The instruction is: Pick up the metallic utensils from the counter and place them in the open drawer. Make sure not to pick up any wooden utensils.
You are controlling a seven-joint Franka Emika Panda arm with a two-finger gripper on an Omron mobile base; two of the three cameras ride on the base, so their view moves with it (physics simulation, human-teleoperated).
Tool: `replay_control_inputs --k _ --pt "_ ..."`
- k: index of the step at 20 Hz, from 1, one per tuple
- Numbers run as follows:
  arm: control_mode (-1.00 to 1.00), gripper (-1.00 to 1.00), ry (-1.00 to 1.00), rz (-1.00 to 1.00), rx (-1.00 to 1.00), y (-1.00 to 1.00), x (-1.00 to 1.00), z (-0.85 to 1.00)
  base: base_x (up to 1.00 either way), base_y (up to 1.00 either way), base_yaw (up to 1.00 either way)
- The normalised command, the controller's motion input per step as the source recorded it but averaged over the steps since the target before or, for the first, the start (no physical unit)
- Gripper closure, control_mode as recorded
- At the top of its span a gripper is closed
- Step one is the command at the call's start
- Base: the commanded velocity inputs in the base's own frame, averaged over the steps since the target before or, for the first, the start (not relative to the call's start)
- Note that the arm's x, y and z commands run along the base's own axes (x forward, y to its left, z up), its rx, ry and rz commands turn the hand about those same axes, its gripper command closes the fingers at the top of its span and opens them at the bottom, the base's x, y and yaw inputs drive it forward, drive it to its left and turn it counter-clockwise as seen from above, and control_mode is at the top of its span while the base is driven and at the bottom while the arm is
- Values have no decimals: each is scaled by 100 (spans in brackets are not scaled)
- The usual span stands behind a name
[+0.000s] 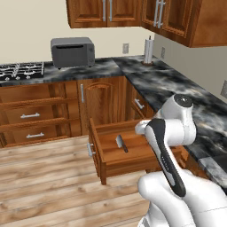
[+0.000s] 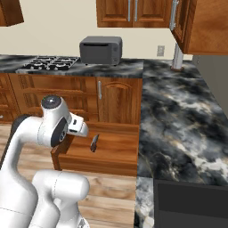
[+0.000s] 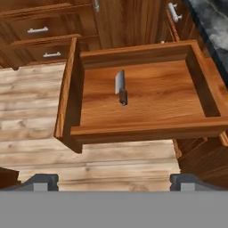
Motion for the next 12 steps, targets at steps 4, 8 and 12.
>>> replay_control_inputs --k 4,8,12 --pt "-100 -100 -18 0 0 3 -55 42 0 0 0" --pt "-100 -100 -19 0 0 -2 -53 57 0 0 0" --pt "-100 -100 -19 0 0 -2 -63 67 0 0 0"
